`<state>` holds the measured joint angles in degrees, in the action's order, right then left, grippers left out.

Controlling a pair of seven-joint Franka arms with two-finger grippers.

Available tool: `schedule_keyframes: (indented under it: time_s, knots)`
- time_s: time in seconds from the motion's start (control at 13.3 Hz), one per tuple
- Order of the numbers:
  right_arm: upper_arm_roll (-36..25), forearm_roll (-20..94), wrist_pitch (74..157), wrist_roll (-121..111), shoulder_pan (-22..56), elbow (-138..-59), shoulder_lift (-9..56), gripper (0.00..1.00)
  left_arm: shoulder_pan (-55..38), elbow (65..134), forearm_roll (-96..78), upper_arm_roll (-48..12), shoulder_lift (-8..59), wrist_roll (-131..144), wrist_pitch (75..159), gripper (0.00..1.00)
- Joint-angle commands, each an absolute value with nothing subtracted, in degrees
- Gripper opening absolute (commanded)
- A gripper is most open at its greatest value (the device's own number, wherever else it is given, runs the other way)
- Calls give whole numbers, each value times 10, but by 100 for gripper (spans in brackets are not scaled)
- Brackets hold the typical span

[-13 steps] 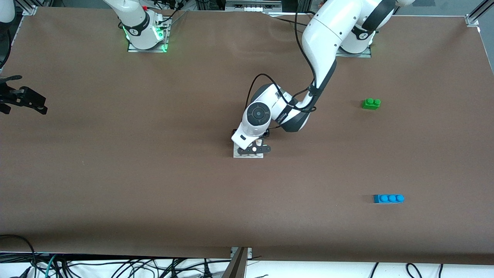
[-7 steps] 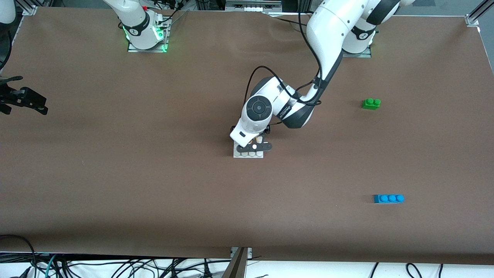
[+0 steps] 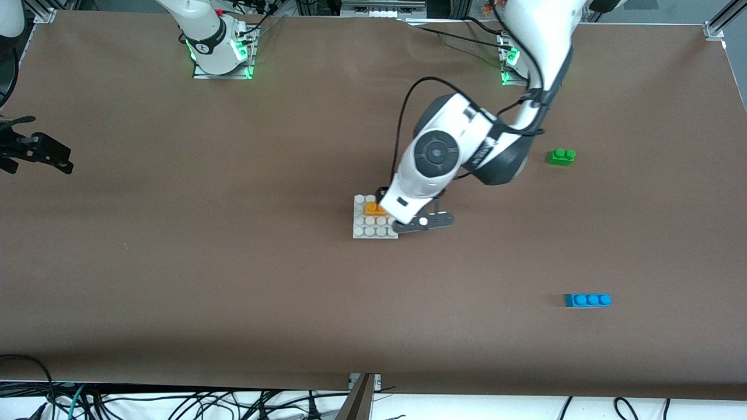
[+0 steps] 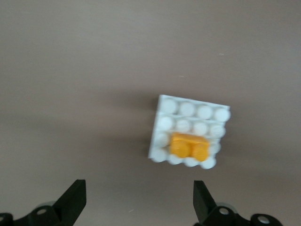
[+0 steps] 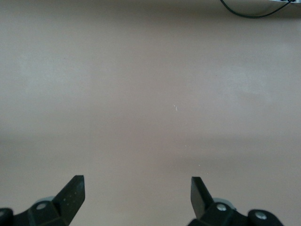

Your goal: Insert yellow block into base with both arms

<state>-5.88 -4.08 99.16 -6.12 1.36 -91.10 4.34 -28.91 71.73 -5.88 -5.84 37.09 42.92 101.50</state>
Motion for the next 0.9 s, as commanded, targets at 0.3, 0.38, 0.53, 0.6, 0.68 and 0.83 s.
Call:
schedule_keyframes:
  time_s: [0.3, 0.38, 0.53, 0.6, 0.68, 0.83]
  knots:
    - [-54, -31, 986, -72, 7, -904, 47, 100, -176, 824, -55, -60, 147, 274, 859, 100]
    - [-54, -31, 986, -72, 7, -904, 47, 100, -152, 852, -49, -60, 109, 236, 851, 100]
    - [-54, -31, 986, -72, 8, -904, 47, 100, -107, 908, -39, -60, 41, 173, 851, 100]
    - [-54, -31, 986, -72, 8, -904, 47, 100, -85, 926, -36, -60, 20, 154, 851, 100]
    - [-54, -31, 986, -72, 8, -904, 47, 100, -64, 939, -36, -60, 5, 144, 852, 100]
    - [-54, -31, 986, -72, 8, -904, 48, 100, -39, 964, -31, -61, -18, 142, 859, 100]
